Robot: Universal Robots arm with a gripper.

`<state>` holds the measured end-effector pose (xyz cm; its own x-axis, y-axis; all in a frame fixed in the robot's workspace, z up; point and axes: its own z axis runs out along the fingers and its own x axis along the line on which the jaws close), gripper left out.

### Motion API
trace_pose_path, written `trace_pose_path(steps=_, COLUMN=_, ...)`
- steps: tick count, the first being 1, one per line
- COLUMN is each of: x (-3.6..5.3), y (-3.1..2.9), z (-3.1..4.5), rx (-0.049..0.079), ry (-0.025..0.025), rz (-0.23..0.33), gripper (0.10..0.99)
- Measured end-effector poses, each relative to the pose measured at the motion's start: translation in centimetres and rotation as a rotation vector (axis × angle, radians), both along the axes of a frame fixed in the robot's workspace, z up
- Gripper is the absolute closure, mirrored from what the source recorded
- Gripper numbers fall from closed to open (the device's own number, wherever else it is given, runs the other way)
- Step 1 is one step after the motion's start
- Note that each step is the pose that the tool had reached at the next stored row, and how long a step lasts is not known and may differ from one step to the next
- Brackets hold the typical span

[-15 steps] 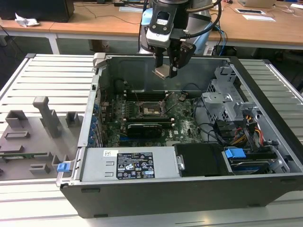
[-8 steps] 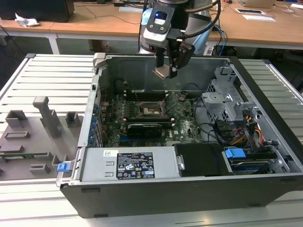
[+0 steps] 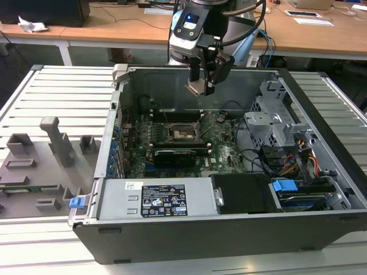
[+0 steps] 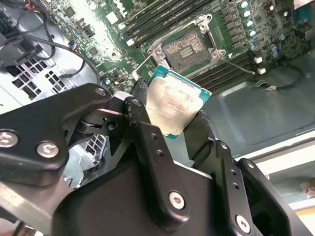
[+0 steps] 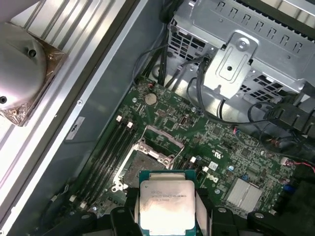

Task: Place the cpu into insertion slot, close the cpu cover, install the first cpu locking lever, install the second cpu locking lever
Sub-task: 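Place the cpu into insertion slot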

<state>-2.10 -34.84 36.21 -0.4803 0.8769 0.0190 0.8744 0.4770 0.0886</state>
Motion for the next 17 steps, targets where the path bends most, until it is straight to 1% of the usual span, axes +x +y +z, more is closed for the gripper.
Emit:
trace_pose_path(steps=10, x=0.00, y=0.00, z=-0.03, rx=0.000, ry=0.0000, rz=-0.084, gripper=0.545)
trace_pose_path(steps=15, x=0.00, y=0.00, z=-0.05, rx=0.000, ry=0.0001, rz=-0.144, gripper=0.545)
trace_pose_path(steps=17, x=0.00, y=0.00, z=-0.08, rx=0.000, ry=0.0001, rz=-0.191, gripper=0.545)
